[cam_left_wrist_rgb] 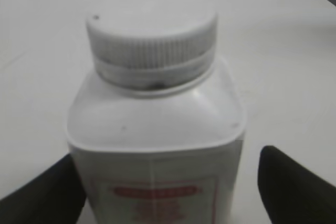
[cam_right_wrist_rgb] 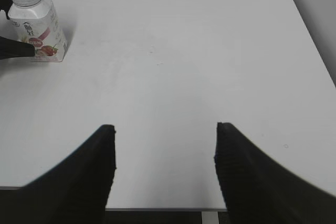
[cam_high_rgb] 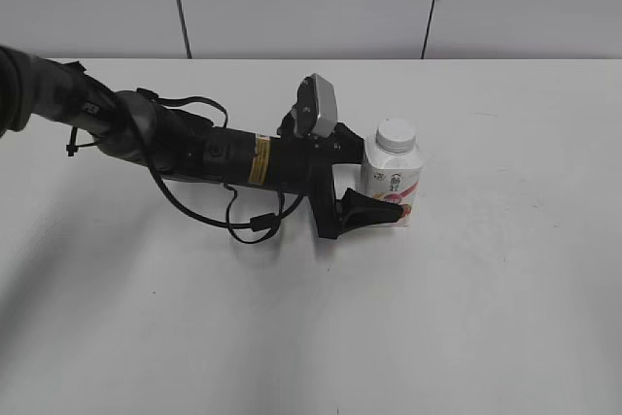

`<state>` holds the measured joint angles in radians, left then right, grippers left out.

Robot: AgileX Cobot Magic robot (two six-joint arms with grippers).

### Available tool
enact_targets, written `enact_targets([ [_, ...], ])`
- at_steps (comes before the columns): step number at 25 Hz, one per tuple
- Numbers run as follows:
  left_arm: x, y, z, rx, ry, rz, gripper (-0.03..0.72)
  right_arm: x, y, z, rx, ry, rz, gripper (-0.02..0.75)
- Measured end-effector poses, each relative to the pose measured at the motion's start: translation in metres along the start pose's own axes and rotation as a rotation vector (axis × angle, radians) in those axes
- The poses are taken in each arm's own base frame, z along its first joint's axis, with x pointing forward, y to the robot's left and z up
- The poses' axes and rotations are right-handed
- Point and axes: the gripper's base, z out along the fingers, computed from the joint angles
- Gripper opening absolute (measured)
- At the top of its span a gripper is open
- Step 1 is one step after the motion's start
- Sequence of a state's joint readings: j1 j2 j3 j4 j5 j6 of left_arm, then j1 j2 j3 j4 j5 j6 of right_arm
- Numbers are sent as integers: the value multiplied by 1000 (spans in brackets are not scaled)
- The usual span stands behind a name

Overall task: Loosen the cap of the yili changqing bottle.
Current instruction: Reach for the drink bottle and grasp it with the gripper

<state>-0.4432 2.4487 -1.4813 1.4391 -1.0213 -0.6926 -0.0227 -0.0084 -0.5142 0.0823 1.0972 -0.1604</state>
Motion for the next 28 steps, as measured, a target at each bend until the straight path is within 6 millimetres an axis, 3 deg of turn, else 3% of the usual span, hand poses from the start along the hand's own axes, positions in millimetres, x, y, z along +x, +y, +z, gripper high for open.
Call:
enact_targets([
  [15,7,-3,18,4,-22,-31,587,0,0,0,-1,0,0,480],
  [28,7,-2,18,-9,-25,-38,421,0,0,0,0,0,0,480],
])
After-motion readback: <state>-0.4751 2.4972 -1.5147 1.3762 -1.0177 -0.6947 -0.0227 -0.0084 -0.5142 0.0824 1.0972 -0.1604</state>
